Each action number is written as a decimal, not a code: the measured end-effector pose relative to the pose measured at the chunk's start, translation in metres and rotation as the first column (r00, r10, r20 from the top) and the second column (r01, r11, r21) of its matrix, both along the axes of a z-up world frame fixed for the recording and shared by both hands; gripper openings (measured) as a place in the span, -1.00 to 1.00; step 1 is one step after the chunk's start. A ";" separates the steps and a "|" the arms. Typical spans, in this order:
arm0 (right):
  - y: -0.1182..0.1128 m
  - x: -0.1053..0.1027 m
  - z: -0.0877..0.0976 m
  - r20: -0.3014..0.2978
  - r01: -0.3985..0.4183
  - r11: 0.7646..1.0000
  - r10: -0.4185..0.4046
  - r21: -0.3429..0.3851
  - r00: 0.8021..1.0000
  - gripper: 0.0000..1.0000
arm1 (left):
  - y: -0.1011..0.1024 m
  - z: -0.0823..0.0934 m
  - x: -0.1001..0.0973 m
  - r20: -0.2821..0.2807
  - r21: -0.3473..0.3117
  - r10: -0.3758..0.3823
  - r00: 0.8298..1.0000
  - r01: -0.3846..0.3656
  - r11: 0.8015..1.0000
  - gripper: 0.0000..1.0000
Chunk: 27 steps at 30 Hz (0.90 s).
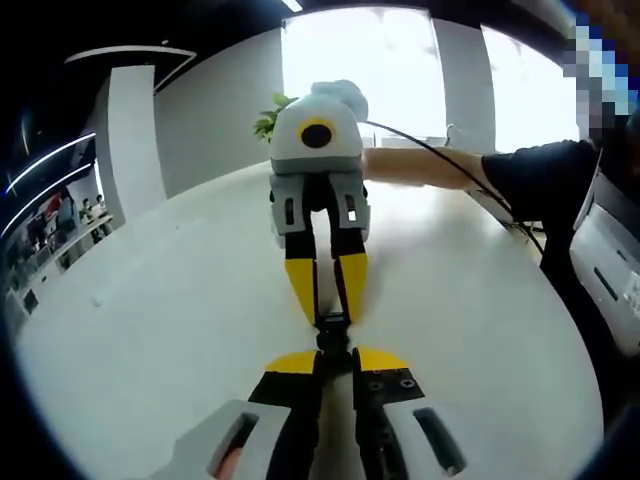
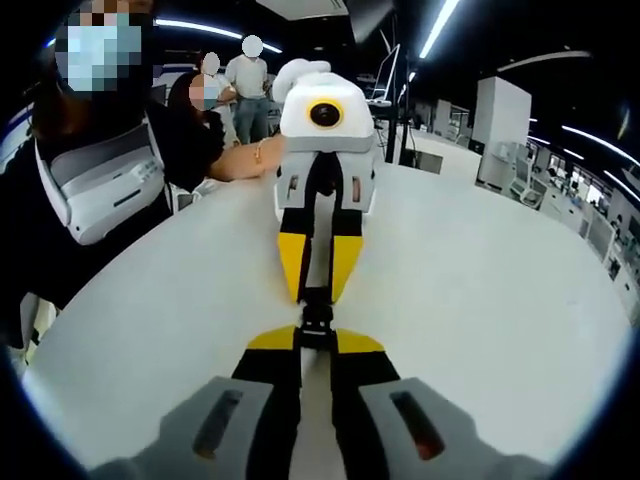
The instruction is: Snap the two parts of the plastic buckle together until the buckle closes and remains connected.
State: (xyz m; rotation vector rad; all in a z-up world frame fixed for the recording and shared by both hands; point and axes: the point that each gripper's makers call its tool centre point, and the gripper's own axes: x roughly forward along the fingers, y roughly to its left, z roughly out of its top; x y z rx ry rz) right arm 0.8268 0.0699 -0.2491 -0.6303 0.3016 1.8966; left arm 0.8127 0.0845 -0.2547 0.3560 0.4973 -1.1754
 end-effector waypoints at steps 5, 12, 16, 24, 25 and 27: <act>0.001 -0.001 0.000 0.011 -0.020 1.000 0.020 -0.009 1.000 -0.83 | 0.000 0.000 0.000 0.005 0.006 -0.010 1.000 0.010 1.000 -0.82; 0.009 -0.011 0.001 -0.035 -0.096 0.995 0.095 -0.004 0.995 -0.84 | -0.008 -0.002 -0.007 -0.036 0.000 -0.072 0.997 0.072 0.997 -0.81; 0.002 -0.008 -0.004 -0.038 -0.070 0.997 0.068 -0.046 0.997 -0.83 | -0.009 -0.001 -0.005 0.033 0.034 -0.028 0.999 0.026 0.999 -0.81; 0.000 -0.003 0.000 -0.046 -0.025 1.000 0.025 0.004 0.999 -0.81 | -0.009 -0.001 -0.004 0.027 0.016 -0.031 0.999 0.030 0.999 -0.80; 0.000 -0.002 -0.001 -0.021 -0.022 1.000 0.022 0.003 1.000 -0.81 | -0.009 -0.001 -0.004 0.033 0.019 -0.034 0.999 0.033 0.999 -0.79; 0.000 -0.010 -0.001 -0.028 -0.017 1.000 0.017 0.008 0.999 -0.81 | -0.010 -0.001 -0.005 0.033 0.017 -0.037 0.999 0.037 0.999 -0.79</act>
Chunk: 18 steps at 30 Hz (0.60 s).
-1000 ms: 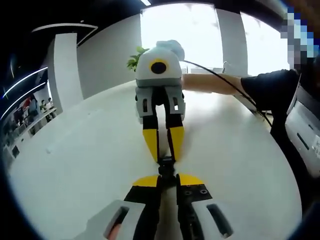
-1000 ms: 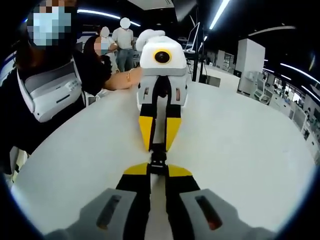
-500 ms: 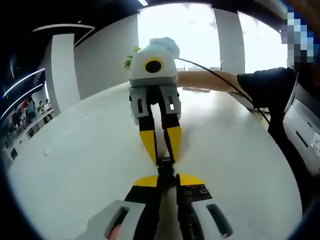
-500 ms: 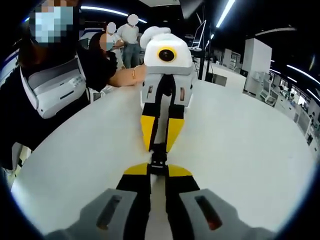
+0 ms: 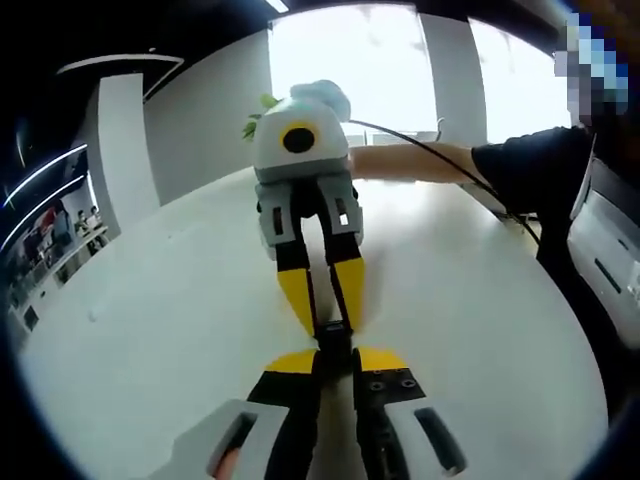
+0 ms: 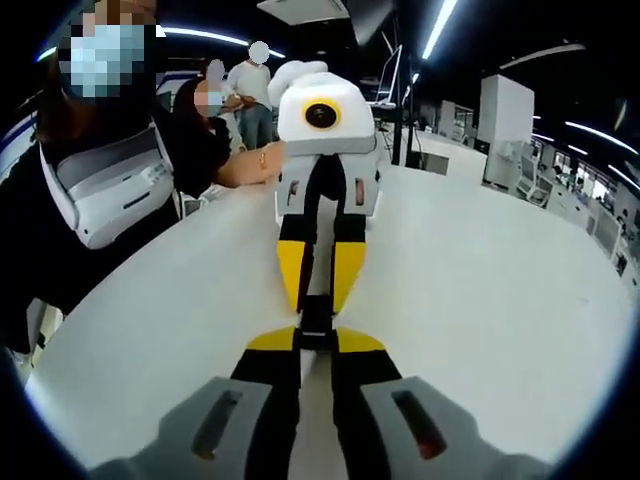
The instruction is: Snap the two parts of the plastic buckle together until the buckle closes and remains connected.
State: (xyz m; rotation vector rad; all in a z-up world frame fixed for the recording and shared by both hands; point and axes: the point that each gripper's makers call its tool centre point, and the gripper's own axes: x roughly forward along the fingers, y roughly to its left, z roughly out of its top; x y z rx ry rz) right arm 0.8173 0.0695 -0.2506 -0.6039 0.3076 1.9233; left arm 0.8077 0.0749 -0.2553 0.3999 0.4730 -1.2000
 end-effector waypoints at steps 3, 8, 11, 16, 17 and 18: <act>-0.001 -0.003 0.000 -0.010 0.011 1.000 -0.011 0.010 1.000 -0.81 | 0.000 0.000 -0.002 0.006 -0.004 -0.008 1.000 0.008 1.000 -0.78; -0.002 -0.001 0.001 -0.024 0.038 0.999 -0.037 0.028 0.999 -0.80 | 0.000 0.001 -0.002 0.011 -0.014 -0.014 1.000 0.014 1.000 -0.77; -0.003 -0.001 0.001 -0.022 0.061 0.997 -0.061 0.040 0.998 -0.80 | -0.001 0.001 -0.001 0.034 -0.014 -0.020 0.999 0.020 1.000 -0.77; -0.004 -0.004 0.000 -0.008 0.096 0.993 -0.096 0.062 0.995 -0.80 | 0.000 0.002 0.001 0.040 -0.016 -0.013 0.999 0.013 1.000 -0.76; -0.005 -0.004 0.000 -0.006 0.103 0.992 -0.102 0.067 0.995 -0.80 | 0.000 0.002 0.001 0.038 -0.019 -0.010 0.999 0.011 1.000 -0.76; -0.005 -0.004 0.000 -0.005 0.108 0.992 -0.107 0.070 0.994 -0.80 | -0.001 0.002 0.001 0.037 -0.020 -0.008 0.999 0.009 1.000 -0.76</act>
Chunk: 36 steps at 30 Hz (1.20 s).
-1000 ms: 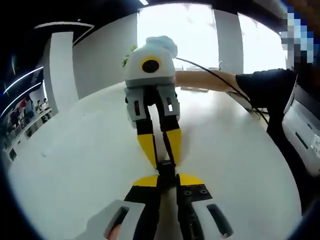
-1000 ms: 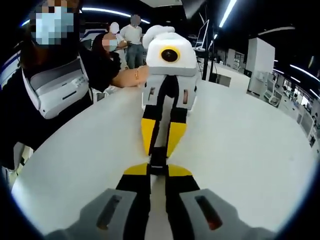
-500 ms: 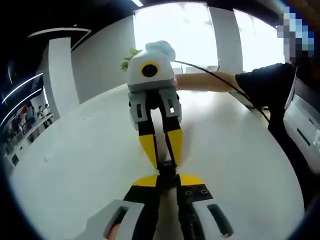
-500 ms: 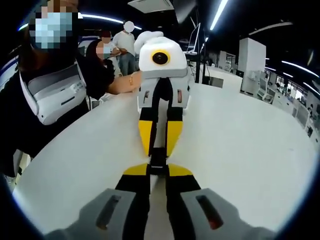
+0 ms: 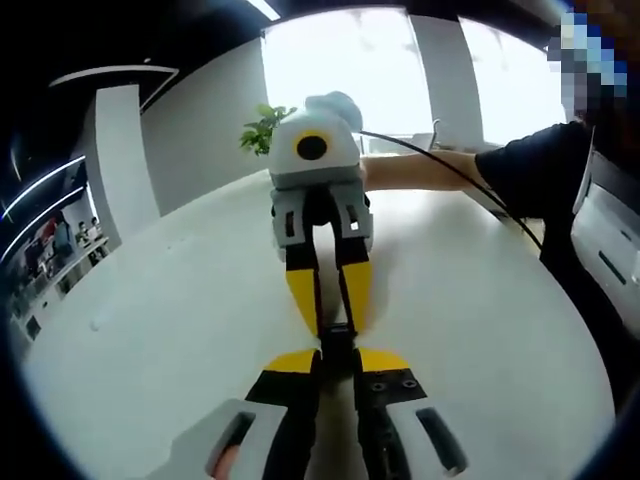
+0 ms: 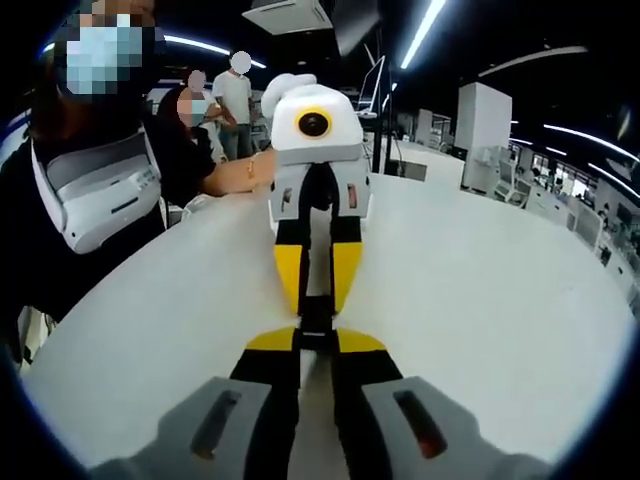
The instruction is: Snap the two parts of the plastic buckle together until the buckle closes and remains connected.
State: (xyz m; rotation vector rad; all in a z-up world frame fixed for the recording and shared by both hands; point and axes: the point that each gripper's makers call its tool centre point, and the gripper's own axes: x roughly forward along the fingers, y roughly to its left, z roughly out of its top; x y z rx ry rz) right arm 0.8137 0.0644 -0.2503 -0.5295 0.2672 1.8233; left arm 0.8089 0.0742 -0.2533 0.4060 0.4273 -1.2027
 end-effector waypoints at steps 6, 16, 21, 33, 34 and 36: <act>-0.002 0.004 0.001 -0.005 0.034 0.999 -0.034 0.024 0.999 -0.79 | -0.001 0.000 0.002 0.005 -0.003 0.010 1.000 -0.010 1.000 -0.76; -0.005 0.007 0.002 0.004 0.068 0.997 -0.068 0.037 0.998 -0.79 | 0.000 0.002 0.006 0.032 0.002 0.029 0.999 -0.029 1.000 -0.70; -0.007 0.010 0.003 0.012 0.079 0.996 -0.079 0.035 0.997 -0.79 | 0.001 0.003 0.008 0.053 0.012 0.036 0.998 -0.036 0.999 -0.66; -0.012 0.016 0.005 0.019 0.106 0.994 -0.107 0.036 0.994 -0.79 | 0.001 0.011 0.010 0.096 0.009 0.041 0.995 -0.042 0.999 -0.65; -0.012 0.017 0.006 0.018 0.109 0.993 -0.110 0.039 0.994 -0.79 | 0.002 0.012 0.010 0.096 0.007 0.044 0.994 -0.045 0.999 -0.65; -0.013 0.019 0.007 0.020 0.114 0.993 -0.115 0.039 0.993 -0.79 | 0.003 0.012 0.011 0.100 0.008 0.049 0.994 -0.050 0.999 -0.65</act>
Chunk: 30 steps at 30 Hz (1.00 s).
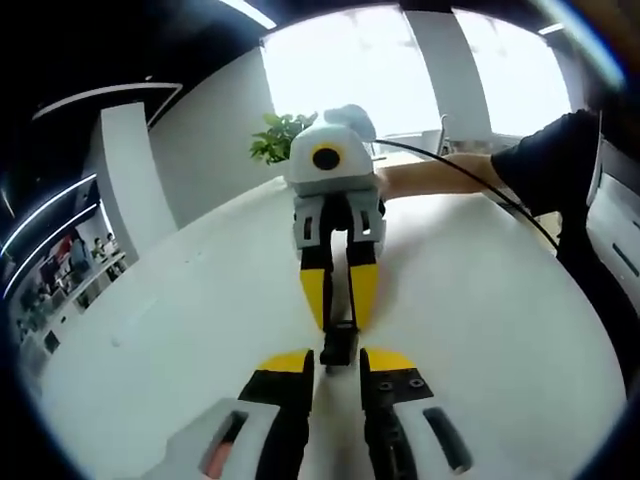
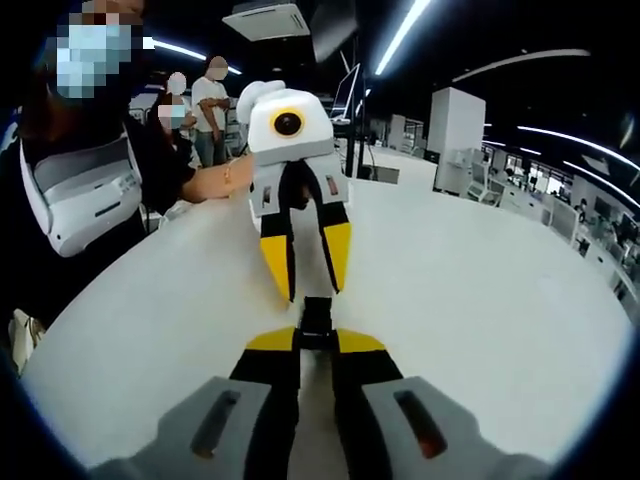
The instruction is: Snap the two parts of the plastic buckle together until the buckle closes and remains connected.
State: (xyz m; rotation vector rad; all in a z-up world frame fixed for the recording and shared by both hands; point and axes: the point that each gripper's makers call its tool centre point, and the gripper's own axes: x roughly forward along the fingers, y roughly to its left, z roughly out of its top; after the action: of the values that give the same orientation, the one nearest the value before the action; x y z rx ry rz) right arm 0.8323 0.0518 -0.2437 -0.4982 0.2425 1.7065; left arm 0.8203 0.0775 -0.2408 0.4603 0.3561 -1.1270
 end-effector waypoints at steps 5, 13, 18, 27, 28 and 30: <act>-0.004 0.011 0.000 0.009 0.024 1.000 -0.024 -0.018 1.000 -0.79 | 0.002 0.002 0.002 0.014 0.004 0.015 1.000 -0.015 1.000 -0.65; -0.009 0.032 0.004 0.024 0.067 0.997 -0.066 -0.029 0.998 -0.79 | 0.002 0.004 0.001 0.025 0.009 0.012 1.000 -0.012 1.000 -0.65; -0.012 0.049 0.006 0.029 0.089 0.995 -0.088 -0.041 0.996 -0.79 | 0.003 0.008 0.001 0.033 0.004 0.013 0.999 -0.013 1.000 -0.65; -0.012 0.076 0.011 0.044 0.107 0.993 -0.105 -0.059 0.994 -0.79 | 0.004 0.010 0.001 0.041 0.003 0.016 0.999 -0.016 1.000 -0.65; -0.012 0.079 0.013 0.050 0.111 0.992 -0.108 -0.057 0.993 -0.79 | 0.005 0.009 0.001 0.043 0.011 0.018 0.999 -0.018 1.000 -0.65; -0.012 0.085 0.016 0.047 0.114 0.992 -0.111 -0.051 0.993 -0.79 | 0.005 0.009 0.001 0.048 0.020 0.018 0.999 -0.019 1.000 -0.65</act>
State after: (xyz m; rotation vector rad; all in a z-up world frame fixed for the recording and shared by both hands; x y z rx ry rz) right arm 0.9177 0.0400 -0.2279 -0.5517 0.2799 1.5806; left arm 0.8210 0.0827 -0.2322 0.5001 0.3291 -1.0936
